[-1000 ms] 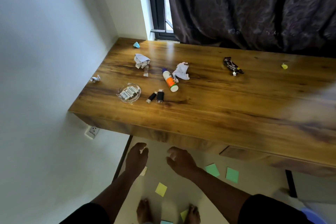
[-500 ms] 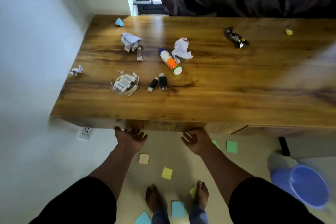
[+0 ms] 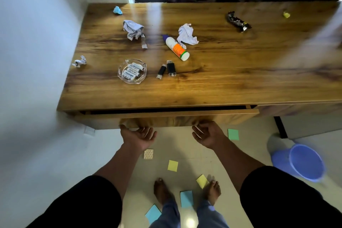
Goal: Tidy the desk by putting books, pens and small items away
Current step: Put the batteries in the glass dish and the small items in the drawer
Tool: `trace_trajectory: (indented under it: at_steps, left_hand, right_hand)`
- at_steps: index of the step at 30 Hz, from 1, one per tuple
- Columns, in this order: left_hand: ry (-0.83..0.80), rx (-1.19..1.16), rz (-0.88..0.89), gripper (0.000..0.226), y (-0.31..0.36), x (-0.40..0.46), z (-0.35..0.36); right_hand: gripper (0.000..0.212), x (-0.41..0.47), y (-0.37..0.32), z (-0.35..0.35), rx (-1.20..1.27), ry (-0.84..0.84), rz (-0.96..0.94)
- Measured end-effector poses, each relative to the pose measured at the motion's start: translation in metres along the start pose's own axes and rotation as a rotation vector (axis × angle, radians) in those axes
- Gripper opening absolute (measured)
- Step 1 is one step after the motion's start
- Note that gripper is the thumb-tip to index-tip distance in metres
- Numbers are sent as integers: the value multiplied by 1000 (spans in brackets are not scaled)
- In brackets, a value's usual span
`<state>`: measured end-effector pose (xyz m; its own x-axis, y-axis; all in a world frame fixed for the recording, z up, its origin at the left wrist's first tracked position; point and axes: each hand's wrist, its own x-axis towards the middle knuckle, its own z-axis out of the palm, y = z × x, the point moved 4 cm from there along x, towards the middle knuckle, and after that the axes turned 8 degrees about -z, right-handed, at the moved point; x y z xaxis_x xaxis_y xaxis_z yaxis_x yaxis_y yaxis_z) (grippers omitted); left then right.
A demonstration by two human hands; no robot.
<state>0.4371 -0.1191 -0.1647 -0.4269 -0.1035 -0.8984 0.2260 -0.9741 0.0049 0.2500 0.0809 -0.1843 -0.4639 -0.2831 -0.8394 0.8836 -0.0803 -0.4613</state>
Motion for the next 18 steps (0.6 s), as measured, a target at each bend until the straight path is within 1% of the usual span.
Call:
trace_trajectory:
  at_steps: [8,11,18]
  left_hand:
    - [-19,-23,-35,86,-29,-22,-46]
    - [-19,-33,-28,84,-41,-30,-61]
    - [28,-58,35,81,-76,-51,-95]
  right_hand:
    - [20,-32,27,-35,-102,40,13]
    - [18,-43,35,-49,-156,27,37]
    - [15,-72,63,-81,-167,-28,68]
